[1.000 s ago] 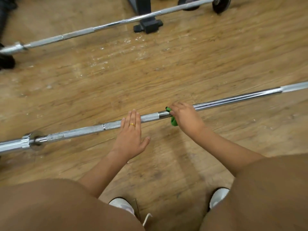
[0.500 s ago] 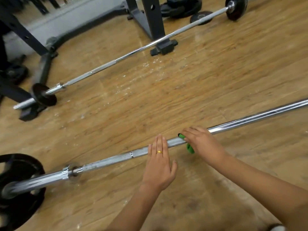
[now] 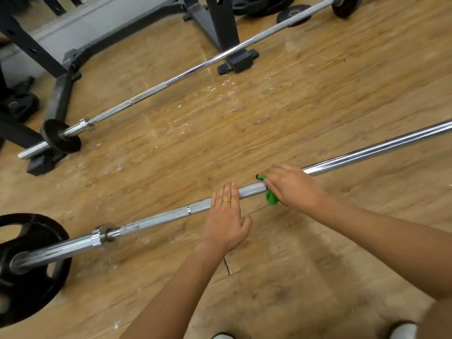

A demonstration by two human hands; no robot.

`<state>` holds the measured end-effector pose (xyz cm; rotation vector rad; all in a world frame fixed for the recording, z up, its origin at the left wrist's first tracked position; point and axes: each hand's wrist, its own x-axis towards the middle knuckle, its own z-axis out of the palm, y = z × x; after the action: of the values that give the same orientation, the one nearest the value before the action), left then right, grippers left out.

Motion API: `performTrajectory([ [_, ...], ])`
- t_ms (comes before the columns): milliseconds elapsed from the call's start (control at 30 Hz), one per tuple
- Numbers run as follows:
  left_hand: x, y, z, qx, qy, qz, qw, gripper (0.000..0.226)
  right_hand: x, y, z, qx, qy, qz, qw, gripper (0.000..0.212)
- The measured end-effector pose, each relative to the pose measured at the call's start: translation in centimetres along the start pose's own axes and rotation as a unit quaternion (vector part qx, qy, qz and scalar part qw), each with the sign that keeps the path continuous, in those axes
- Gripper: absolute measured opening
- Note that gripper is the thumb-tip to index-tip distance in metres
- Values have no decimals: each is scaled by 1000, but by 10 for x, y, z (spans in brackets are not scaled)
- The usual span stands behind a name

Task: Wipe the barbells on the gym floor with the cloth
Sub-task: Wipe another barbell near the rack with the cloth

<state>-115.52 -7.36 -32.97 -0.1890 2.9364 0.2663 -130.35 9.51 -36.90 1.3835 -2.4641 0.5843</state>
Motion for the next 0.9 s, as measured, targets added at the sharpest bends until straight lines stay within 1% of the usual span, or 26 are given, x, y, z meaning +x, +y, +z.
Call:
performTrajectory([
  [67,7,-1,1,6,3,-8,1000,95,0,-13,10,-8,27,64,998,40],
  [100,10,-3,-1,7,6,-13,1000,95,1,-23,14,-18,35,75,996,40],
  [133,13,-4,-1,3,3,-17,1000,94,1,-25,19,-28,34,62,997,37],
  [167,16,-5,-2,-1,-3,-19,1000,93,1,-21,22,-36,29,33,998,34],
  [200,18,-7,-3,-3,-8,-18,1000,93,2,-13,23,-40,24,2,999,34],
  [233,20,-9,-5,-5,-7,-16,1000,94,2,-3,22,-38,18,-17,999,37],
  [300,25,-11,-8,-14,-5,-14,1000,92,1,13,18,-36,18,-17,999,44],
  [433,32,-9,-9,-6,-8,-27,1000,93,2,17,20,-38,49,27,998,48],
  [467,33,-9,-10,2,-14,-28,1000,94,6,14,23,-32,54,21,998,48],
  [567,38,-14,-15,24,-39,-16,999,97,24,6,30,-15,43,-50,998,41],
  [633,42,-17,-18,25,-46,-6,999,98,30,6,26,-9,36,-68,997,39],
  [700,46,-21,-19,20,-40,-2,999,99,31,15,21,5,41,-65,997,41],
  [767,48,-24,-18,15,-32,0,999,98,29,23,17,8,42,-47,998,37],
  [833,51,-24,-17,7,-24,-10,1000,98,28,28,18,0,44,-19,999,36],
  [900,55,-20,-17,4,-18,-29,999,100,30,23,25,-12,39,1,999,40],
])
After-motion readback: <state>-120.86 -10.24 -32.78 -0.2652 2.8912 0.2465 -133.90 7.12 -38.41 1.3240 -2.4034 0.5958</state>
